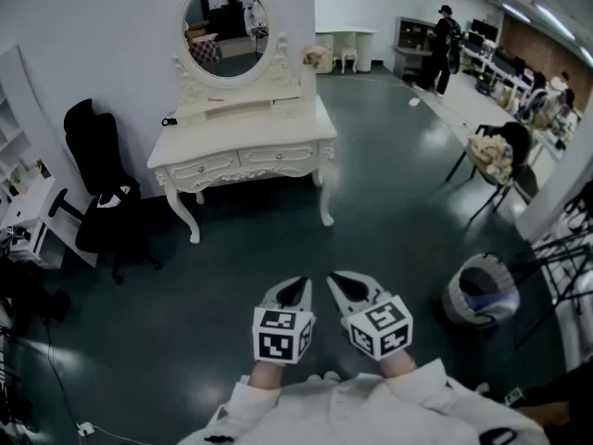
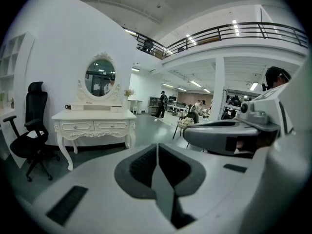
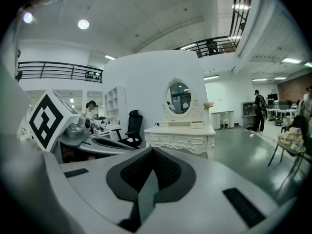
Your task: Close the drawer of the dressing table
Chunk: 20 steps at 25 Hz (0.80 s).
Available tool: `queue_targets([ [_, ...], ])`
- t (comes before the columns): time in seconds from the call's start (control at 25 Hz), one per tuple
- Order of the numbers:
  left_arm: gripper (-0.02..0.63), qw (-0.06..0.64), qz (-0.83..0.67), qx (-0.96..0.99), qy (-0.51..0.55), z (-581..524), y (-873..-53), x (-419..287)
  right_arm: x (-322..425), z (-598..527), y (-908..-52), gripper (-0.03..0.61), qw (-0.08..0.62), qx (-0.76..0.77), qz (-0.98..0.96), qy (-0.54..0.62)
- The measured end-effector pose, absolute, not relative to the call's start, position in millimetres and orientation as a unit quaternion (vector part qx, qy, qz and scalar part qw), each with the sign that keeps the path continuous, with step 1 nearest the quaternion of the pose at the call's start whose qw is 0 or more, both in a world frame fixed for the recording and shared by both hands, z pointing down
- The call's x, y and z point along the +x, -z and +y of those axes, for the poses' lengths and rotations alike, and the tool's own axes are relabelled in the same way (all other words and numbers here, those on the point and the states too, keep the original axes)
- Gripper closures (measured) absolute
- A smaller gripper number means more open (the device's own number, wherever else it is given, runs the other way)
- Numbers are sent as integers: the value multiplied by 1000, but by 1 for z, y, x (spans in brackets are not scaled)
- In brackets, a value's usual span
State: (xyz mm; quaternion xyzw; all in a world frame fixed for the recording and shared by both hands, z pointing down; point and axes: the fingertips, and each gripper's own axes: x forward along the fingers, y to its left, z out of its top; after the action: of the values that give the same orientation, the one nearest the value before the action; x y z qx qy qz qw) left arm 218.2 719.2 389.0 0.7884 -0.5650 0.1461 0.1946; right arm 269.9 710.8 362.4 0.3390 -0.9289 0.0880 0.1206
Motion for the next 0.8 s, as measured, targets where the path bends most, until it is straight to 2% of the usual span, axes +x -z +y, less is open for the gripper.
queue_targets([
  [0.52, 598, 185, -566, 789, -153, 718, -391, 218, 263, 713, -368, 571, 120, 324, -935, -81],
  [0.8, 597, 172, -564, 798, -122, 719, -384, 212, 265, 705, -363, 569, 92, 349, -928, -94],
])
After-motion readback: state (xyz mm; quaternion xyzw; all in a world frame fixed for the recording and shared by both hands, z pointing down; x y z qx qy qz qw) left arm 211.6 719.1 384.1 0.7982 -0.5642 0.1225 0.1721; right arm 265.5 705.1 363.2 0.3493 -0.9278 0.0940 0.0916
